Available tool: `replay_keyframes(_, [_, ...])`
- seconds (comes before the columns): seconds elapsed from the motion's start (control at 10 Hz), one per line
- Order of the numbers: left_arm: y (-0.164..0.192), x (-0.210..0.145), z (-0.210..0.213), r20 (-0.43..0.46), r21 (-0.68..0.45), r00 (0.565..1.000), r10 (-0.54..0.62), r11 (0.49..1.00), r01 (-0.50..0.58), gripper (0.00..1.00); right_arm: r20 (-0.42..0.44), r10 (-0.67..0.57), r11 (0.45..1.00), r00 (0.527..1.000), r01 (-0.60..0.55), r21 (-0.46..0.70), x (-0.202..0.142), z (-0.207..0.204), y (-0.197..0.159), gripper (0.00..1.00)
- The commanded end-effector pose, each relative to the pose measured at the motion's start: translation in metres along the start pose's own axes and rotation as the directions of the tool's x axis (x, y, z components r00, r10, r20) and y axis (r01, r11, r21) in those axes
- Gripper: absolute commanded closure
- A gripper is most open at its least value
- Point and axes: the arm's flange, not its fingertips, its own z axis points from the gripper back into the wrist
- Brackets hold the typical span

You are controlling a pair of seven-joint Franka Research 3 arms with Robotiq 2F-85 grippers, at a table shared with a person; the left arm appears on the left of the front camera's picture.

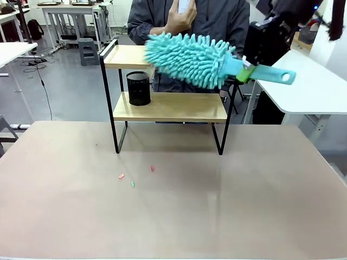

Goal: Clean the shelf.
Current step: Clean the remaining tier of the Shelf with the Duster once objects are removed.

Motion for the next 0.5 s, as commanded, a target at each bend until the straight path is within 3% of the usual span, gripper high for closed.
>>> replay_keyframes(0.0, [-0.001,0.000,-0.002,0.021,-0.018,1.000,-0.015,1.000,0.015,0.00,-0.227,0.214,0.958,0.950,-0.159,0.238,-0.012,0.016,-0.005,0.87])
replay_keyframes(0.1, [-0.001,0.000,-0.002,0.021,-0.018,1.000,-0.015,1.000,0.015,0.00,-0.227,0.277,0.925,0.934,-0.195,0.326,-0.020,0.024,-0.007,0.87])
replay_keyframes(0.4, [-0.001,0.000,-0.002,0.021,-0.018,1.000,-0.015,1.000,0.015,0.00,-0.208,0.252,0.916,0.945,-0.163,0.367,-0.028,0.028,-0.023,0.87])
